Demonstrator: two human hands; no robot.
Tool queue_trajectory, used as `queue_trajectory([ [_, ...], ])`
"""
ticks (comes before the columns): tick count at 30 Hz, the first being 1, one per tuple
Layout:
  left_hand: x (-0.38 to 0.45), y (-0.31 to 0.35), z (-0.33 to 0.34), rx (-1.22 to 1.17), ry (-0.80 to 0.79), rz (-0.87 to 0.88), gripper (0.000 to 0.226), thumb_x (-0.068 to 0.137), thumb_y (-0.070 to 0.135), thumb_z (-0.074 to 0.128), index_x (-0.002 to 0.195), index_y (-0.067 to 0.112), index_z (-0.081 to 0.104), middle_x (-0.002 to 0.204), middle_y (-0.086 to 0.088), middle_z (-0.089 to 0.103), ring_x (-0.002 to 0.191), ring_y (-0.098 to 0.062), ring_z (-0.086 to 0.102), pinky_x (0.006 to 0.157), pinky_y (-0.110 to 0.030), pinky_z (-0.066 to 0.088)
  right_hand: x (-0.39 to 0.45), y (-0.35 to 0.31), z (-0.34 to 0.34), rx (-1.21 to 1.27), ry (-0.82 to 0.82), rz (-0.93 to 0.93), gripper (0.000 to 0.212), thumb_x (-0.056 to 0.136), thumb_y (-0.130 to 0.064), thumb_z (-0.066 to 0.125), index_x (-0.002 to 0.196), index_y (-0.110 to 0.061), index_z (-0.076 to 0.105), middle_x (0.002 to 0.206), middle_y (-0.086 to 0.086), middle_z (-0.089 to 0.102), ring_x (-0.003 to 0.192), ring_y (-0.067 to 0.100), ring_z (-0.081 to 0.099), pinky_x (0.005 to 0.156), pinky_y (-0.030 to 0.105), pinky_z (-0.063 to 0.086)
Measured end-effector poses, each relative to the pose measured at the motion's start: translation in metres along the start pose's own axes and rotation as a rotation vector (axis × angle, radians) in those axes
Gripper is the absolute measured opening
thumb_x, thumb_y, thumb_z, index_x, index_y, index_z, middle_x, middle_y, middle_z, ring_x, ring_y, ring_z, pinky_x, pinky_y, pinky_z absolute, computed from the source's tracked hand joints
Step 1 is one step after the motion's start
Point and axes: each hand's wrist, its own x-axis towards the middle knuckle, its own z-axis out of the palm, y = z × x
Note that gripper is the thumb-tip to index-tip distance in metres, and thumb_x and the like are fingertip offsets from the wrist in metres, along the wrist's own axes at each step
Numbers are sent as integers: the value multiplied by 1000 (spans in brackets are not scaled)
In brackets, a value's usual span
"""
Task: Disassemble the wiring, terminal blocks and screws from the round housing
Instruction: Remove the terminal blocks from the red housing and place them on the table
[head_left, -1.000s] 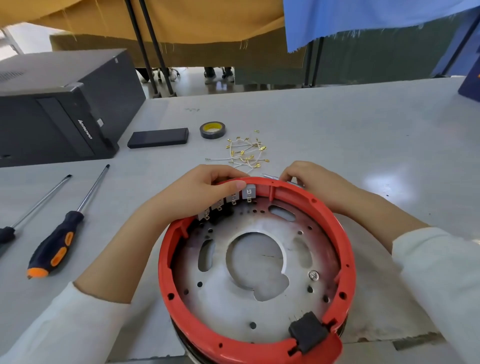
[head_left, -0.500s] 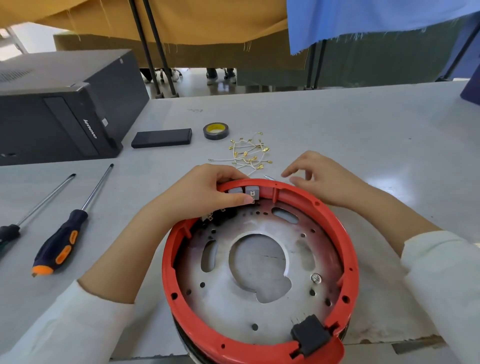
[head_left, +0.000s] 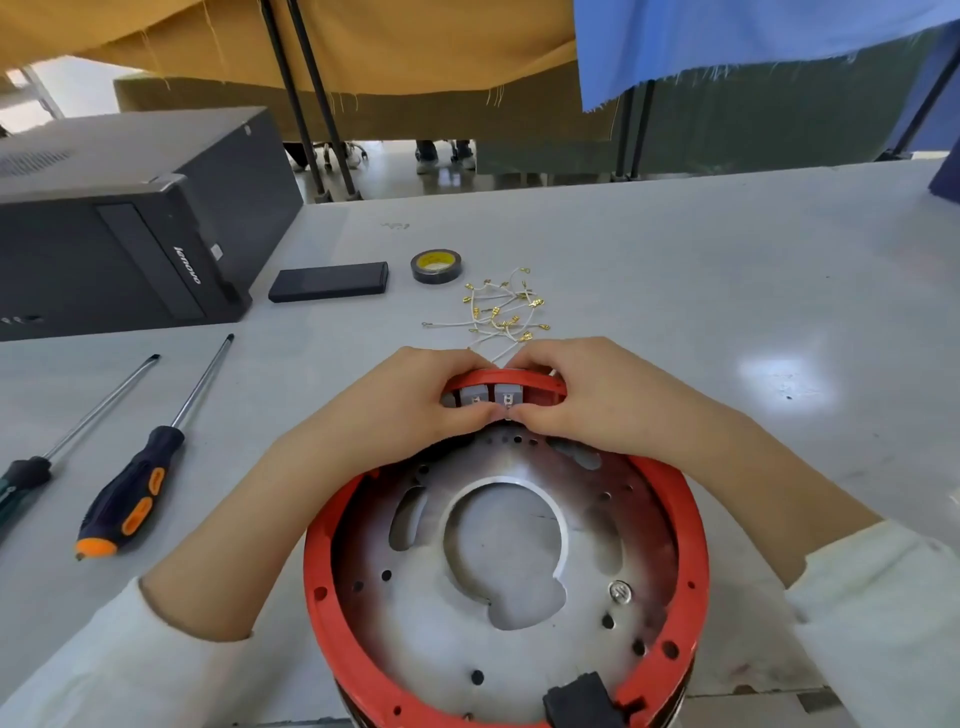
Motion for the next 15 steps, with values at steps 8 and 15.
queue_trajectory([
  [8, 3, -2, 3, 106, 30, 38, 23, 85, 42, 64, 103, 28, 63, 76, 15, 60, 74, 3, 55, 59, -11, 37, 1, 1, 10, -266, 30, -71, 38, 83, -50, 56, 115, -28, 55, 106, -6, 59, 99, 17, 56, 84, 40, 46],
  [15, 2, 1, 4, 185, 49, 48, 23, 83, 44, 54, 99, 28, 59, 72, 5, 60, 68, -11, 54, 56, -23, 37, -1, -1, 8, -241, 47, -80, 43, 80, -55, 46, 115, -32, 56, 106, -11, 62, 97, 14, 57, 83, 39, 47],
])
